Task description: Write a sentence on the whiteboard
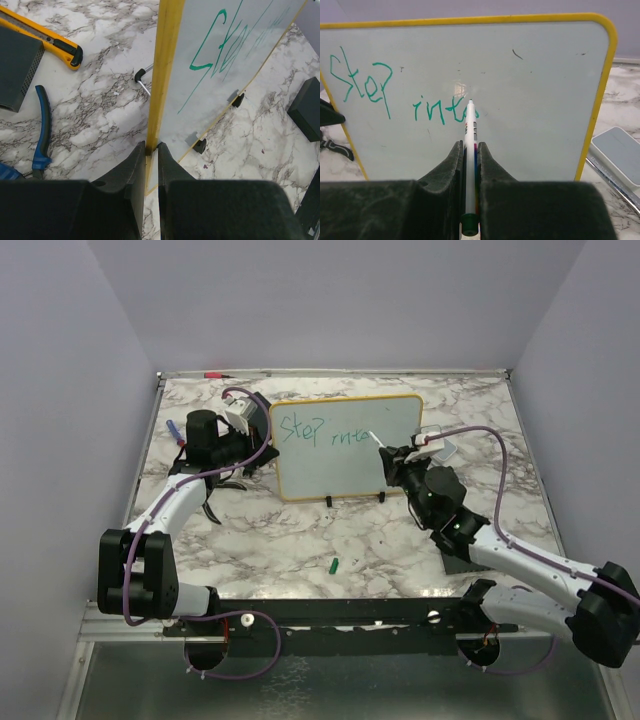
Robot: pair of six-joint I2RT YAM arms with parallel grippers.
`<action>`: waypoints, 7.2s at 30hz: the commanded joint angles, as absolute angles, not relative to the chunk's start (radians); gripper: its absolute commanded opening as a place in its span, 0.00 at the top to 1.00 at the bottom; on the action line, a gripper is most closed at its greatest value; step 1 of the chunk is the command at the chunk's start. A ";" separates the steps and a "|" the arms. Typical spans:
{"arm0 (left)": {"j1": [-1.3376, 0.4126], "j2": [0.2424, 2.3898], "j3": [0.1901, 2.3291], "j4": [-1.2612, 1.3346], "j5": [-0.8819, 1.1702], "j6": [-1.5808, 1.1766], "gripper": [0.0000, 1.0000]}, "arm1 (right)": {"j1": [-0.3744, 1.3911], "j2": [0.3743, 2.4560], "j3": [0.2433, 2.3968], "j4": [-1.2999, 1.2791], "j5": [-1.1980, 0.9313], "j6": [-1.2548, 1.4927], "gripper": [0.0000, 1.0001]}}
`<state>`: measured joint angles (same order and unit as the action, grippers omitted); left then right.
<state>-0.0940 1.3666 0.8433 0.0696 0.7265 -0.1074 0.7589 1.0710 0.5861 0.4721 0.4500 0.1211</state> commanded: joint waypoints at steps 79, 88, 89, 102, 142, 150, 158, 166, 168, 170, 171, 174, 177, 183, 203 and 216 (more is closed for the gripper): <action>-0.118 1.315 0.840 0.089 0.655 -0.133 1.00 | 0.876 1.496 0.648 0.654 0.261 0.237 0.99; -0.118 1.313 0.839 0.088 0.655 -0.134 1.00 | 0.878 1.516 0.647 0.647 0.217 0.248 1.00; -0.119 1.313 0.839 0.089 0.655 -0.134 1.00 | 0.881 1.523 0.653 0.652 0.209 0.247 0.99; -0.119 1.312 0.840 0.089 0.650 -0.130 1.00 | 0.929 1.534 0.696 0.688 0.220 0.222 0.99; -0.119 1.310 0.839 0.088 0.653 -0.132 1.00 | 0.930 1.466 0.607 0.630 0.320 0.258 0.99; -0.119 1.308 0.838 0.088 0.653 -0.132 1.00 | 0.930 1.444 0.600 0.623 0.367 0.261 0.99; -0.119 1.307 0.838 0.088 0.653 -0.131 1.00 | 0.930 1.408 0.629 0.626 0.435 0.222 0.99; -0.119 1.305 0.838 0.088 0.653 -0.132 1.00 | 0.930 1.416 0.654 0.651 0.443 0.199 0.99; -0.120 1.305 0.838 0.089 0.653 -0.131 1.00 | 0.930 1.415 0.652 0.656 0.443 0.200 0.99; -0.119 1.306 0.838 0.089 0.653 -0.130 1.00 | 0.930 1.411 0.650 0.657 0.448 0.200 0.99; -0.119 1.306 0.838 0.089 0.653 -0.132 1.00 | 0.930 1.409 0.650 0.657 0.448 0.200 0.99; -0.119 1.305 0.838 0.089 0.653 -0.131 1.00 | 0.930 1.402 0.649 0.660 0.451 0.197 0.99; -0.119 1.305 0.838 0.088 0.653 -0.132 1.00 | 0.930 1.395 0.642 0.669 0.457 0.195 0.99; -0.118 1.305 0.838 0.089 0.653 -0.132 1.00 | 0.930 1.394 0.644 0.674 0.458 0.194 0.99; -0.119 1.304 0.838 0.089 0.652 -0.132 1.00 | 0.930 1.410 0.599 0.646 0.428 0.236 0.99; -0.118 1.303 0.838 0.089 0.650 -0.130 1.00 | 0.931 1.410 0.565 0.628 0.408 0.282 0.99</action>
